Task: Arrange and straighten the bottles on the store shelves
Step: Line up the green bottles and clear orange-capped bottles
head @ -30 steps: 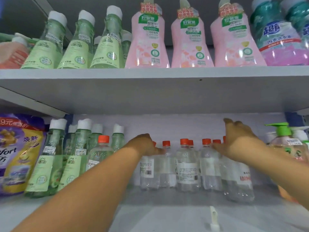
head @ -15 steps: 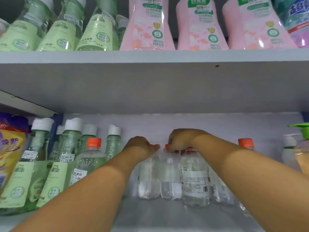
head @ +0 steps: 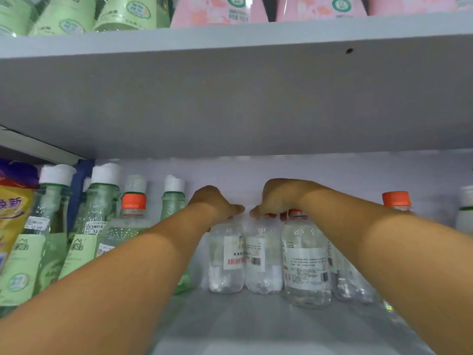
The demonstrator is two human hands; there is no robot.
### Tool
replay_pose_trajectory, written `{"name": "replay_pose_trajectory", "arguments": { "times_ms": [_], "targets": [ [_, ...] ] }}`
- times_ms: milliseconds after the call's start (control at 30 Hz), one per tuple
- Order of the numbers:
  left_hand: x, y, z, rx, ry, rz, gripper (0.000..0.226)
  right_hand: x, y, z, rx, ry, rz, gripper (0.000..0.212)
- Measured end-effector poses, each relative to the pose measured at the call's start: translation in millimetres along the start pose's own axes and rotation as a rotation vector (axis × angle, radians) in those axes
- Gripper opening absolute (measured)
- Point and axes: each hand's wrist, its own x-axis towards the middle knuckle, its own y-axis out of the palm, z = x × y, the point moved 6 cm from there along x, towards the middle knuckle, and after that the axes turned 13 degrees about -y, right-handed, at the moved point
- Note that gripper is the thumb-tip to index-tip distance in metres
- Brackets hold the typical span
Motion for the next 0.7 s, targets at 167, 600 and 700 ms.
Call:
{"name": "replay_pose_trajectory", "arguments": {
  "times_ms": [167, 600, 700],
  "targets": [
    [-1, 2, 2, -0.019, 0.016, -0.056, 0.043, -1, 0, 2, 0.005, -0.016, 0.022, 0.030],
    [-9, 12, 12, -0.240, 0.003, 0.107, 0.039, -2, -4, 4, -0.033, -0.024, -0.021, 0.027],
    [-10, 9, 14, -0.295, -0.007, 0.097, 0.035, -3, -4, 4, 0.051, -0.066, -0.001, 0.024]
  ]
}}
